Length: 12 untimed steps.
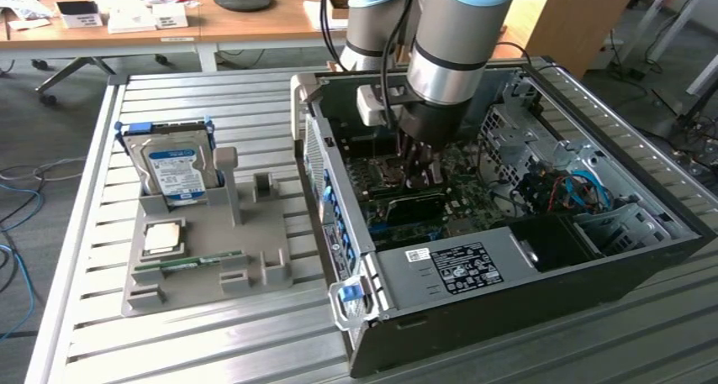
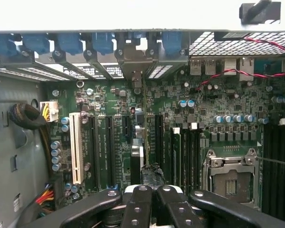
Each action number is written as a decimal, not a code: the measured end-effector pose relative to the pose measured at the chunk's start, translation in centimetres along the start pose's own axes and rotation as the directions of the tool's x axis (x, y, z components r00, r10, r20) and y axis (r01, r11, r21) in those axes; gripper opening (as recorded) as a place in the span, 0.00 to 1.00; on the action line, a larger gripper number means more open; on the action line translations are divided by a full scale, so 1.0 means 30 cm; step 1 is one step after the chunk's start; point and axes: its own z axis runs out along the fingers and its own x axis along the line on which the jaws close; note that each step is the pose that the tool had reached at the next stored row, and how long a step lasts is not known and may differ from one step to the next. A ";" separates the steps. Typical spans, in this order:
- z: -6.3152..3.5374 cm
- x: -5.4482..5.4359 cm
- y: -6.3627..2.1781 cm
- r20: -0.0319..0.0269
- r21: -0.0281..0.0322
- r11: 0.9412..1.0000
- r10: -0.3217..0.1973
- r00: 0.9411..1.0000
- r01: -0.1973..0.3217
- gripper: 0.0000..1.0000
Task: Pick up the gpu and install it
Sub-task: 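Press down on the gpu until it lock into place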
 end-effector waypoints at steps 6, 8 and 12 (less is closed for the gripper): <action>0.000 0.000 0.000 0.000 0.000 1.000 0.000 1.000 0.000 0.11; 0.003 0.000 0.000 0.000 0.000 1.000 0.000 1.000 0.000 0.11; 0.006 0.000 0.000 0.000 0.000 1.000 0.000 1.000 0.000 0.11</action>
